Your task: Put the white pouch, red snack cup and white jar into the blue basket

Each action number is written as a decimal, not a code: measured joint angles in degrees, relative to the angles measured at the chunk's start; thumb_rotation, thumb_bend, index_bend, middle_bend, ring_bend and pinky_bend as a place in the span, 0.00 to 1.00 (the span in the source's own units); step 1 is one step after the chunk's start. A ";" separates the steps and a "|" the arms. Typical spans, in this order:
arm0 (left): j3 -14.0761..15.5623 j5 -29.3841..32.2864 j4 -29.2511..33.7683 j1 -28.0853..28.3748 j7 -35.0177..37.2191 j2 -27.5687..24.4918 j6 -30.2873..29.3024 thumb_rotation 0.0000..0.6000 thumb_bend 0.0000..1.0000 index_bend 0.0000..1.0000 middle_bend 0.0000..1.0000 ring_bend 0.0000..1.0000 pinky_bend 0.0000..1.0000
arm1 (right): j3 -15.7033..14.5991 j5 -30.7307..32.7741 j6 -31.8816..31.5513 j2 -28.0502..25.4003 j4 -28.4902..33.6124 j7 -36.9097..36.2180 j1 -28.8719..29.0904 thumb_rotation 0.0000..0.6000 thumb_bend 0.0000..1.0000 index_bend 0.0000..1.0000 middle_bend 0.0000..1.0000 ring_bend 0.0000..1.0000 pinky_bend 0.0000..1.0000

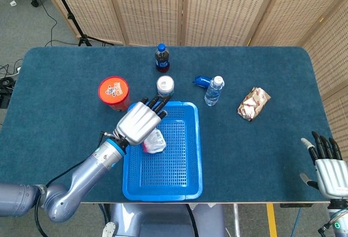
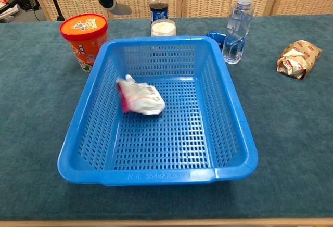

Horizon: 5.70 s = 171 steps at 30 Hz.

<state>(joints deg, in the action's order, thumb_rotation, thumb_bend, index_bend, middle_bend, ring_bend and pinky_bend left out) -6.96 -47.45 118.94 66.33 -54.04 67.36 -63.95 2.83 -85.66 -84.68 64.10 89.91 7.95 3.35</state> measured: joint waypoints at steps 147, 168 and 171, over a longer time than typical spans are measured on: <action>10.82 20.21 -45.24 6.31 10.94 10.82 20.50 1.00 0.44 0.76 0.39 0.38 0.40 | 0.18 -0.50 -0.41 1.05 -0.79 -1.68 0.18 1.00 0.16 0.14 0.00 0.00 0.00; 3.80 14.28 -18.29 6.95 9.72 -5.75 10.76 1.00 0.43 0.77 0.39 0.38 0.40 | 0.16 -0.78 -0.45 1.02 -0.82 -2.50 0.24 1.00 0.16 0.14 0.00 0.00 0.00; 3.05 12.01 -14.06 6.87 9.50 -7.14 9.63 1.00 0.42 0.77 0.39 0.38 0.40 | 0.18 -0.79 -0.48 1.00 -0.82 -2.59 0.24 1.00 0.16 0.14 0.00 0.00 0.00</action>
<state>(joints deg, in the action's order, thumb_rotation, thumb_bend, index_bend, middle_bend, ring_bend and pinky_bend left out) -3.90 -35.45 104.88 73.19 -44.54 60.22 -54.32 3.01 -86.45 -85.16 65.11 89.09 5.36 3.59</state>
